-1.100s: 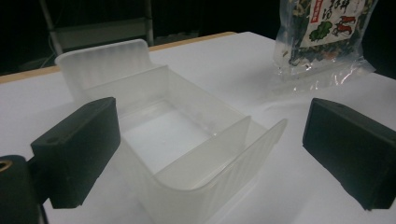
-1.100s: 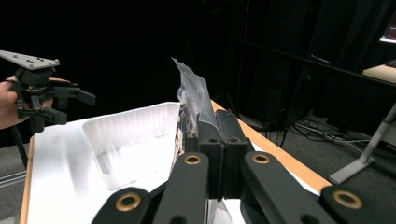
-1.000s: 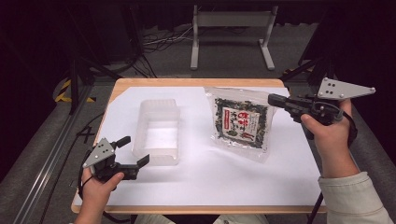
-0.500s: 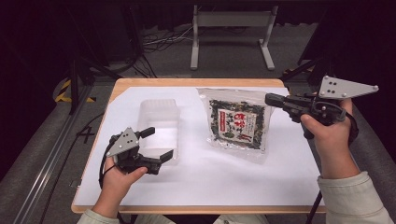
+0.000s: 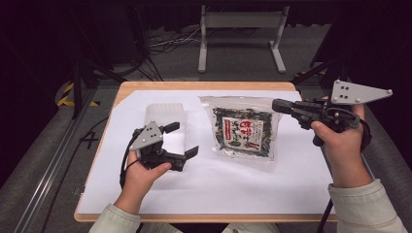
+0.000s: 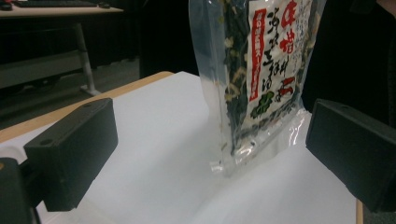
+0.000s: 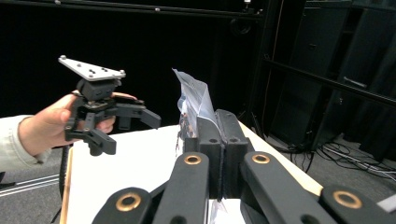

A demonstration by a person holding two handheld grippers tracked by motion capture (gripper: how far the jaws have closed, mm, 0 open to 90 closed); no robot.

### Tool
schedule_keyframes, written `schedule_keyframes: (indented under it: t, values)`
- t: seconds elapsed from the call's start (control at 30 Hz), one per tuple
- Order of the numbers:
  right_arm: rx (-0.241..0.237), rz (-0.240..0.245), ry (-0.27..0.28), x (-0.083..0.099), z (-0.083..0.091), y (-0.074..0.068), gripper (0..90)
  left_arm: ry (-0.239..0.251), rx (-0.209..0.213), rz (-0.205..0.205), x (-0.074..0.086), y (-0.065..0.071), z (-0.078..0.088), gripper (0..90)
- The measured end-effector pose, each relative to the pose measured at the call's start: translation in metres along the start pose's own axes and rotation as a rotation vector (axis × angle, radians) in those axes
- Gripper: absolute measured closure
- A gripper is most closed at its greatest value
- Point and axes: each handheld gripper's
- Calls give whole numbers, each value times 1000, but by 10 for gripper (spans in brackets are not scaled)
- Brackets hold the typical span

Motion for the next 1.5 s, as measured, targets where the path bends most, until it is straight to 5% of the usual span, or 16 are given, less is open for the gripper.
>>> schedule_keyframes:
  t: [0.4,0.8,1.3,1.5]
  values:
    - [-37,-14,10,7,-3,-6,900,36,64,3,-13,4,-30,38]
    - [-74,-32,44,14,-1,-9,900,60,127,10,-10,2,-49,40]
    - [-106,-49,75,19,-3,-12,900,74,274,-1,-4,11,-66,207]
    - [-108,-59,93,19,-2,-10,900,100,290,1,-2,12,-67,248]
Point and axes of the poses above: each handheld gripper's, and its own axes: z roughly backward along the jaws, x roughly out of its underside, y roughly to its right, and after that the axes turned 12 degrees about y, right-handed
